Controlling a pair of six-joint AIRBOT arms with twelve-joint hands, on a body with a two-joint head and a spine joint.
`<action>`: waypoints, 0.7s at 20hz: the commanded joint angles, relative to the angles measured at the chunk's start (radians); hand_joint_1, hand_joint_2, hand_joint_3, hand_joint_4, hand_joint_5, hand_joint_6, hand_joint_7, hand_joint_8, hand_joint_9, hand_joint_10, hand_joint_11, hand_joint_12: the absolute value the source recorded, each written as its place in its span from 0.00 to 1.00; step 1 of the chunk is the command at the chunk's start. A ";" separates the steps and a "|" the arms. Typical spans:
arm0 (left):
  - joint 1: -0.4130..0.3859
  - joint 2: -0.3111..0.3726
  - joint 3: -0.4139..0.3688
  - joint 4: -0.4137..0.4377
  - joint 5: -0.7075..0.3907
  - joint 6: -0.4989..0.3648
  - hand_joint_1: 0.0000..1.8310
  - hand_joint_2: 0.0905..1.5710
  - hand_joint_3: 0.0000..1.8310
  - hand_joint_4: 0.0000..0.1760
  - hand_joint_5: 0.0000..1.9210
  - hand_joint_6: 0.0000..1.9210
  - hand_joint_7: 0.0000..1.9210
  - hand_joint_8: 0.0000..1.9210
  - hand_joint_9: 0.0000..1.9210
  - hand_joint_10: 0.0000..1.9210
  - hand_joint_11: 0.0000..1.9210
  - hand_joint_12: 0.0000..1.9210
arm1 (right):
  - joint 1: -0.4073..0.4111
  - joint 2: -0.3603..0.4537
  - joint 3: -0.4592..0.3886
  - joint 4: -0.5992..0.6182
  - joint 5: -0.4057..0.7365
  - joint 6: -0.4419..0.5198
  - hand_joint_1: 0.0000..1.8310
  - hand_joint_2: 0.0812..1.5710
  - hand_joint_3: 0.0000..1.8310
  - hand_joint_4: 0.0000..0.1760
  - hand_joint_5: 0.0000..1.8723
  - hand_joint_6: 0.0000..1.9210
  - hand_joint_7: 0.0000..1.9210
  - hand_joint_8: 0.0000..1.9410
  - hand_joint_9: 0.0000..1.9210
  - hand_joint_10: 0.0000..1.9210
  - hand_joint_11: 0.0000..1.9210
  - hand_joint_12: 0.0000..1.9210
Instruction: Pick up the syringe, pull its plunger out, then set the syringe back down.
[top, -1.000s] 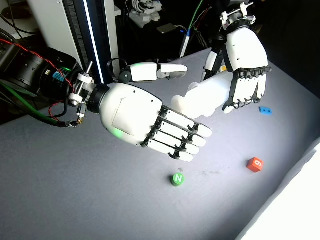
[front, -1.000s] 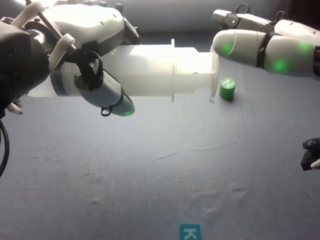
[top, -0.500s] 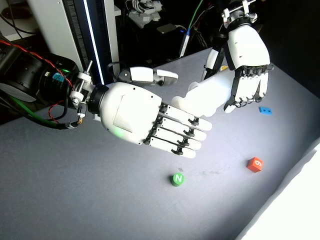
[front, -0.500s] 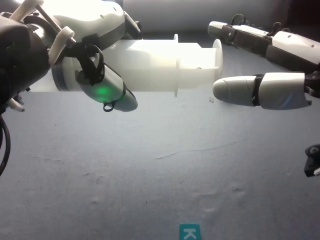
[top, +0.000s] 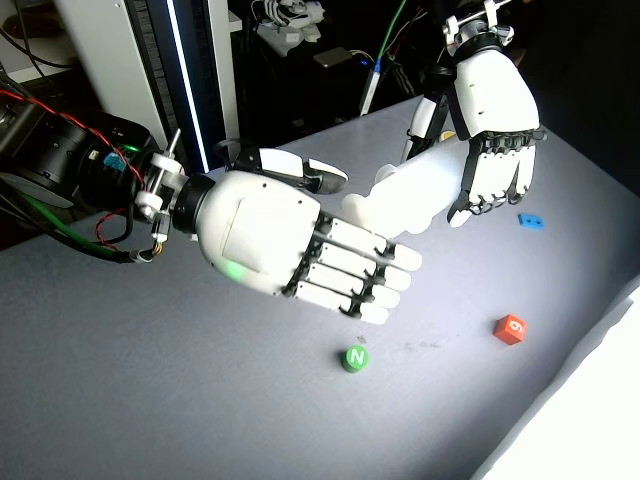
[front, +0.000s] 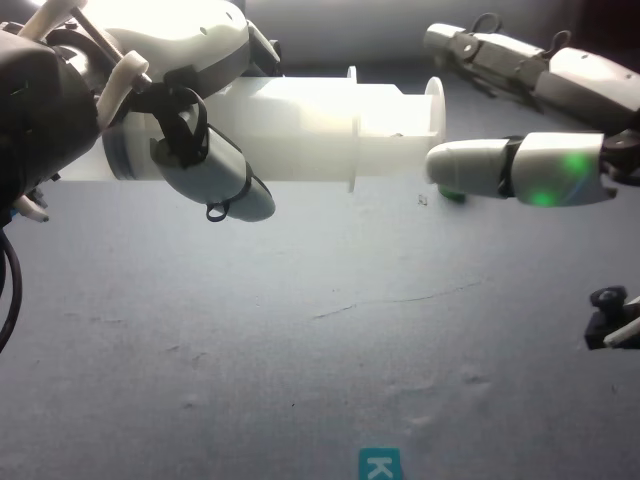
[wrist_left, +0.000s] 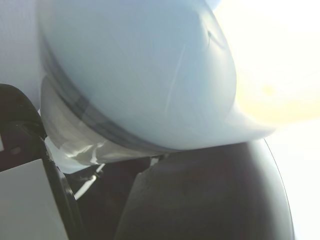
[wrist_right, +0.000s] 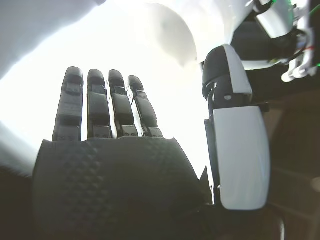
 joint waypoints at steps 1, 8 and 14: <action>-0.022 0.003 0.000 0.051 -0.016 0.000 0.74 0.69 0.00 0.00 0.56 0.32 0.49 0.63 0.44 0.64 0.24 0.70 | 0.018 0.000 -0.001 -0.018 0.105 0.014 0.39 0.69 0.00 0.00 0.01 0.00 0.02 0.00 0.02 0.00 0.00 0.07; -0.022 0.003 0.000 0.050 -0.017 0.000 0.75 0.69 0.00 0.00 0.52 0.39 0.51 0.58 0.45 0.68 0.23 0.75 | 0.023 -0.032 0.020 -0.018 0.088 0.016 0.39 0.70 0.00 0.00 0.01 0.00 0.01 0.00 0.01 0.00 0.00 0.03; -0.023 0.003 0.000 0.050 -0.018 0.000 0.75 0.69 0.00 0.00 0.54 0.33 0.51 0.59 0.44 0.67 0.25 0.72 | 0.033 -0.066 0.046 -0.014 0.073 0.015 0.43 0.69 0.00 0.00 0.03 0.00 0.03 0.00 0.02 0.00 0.00 0.08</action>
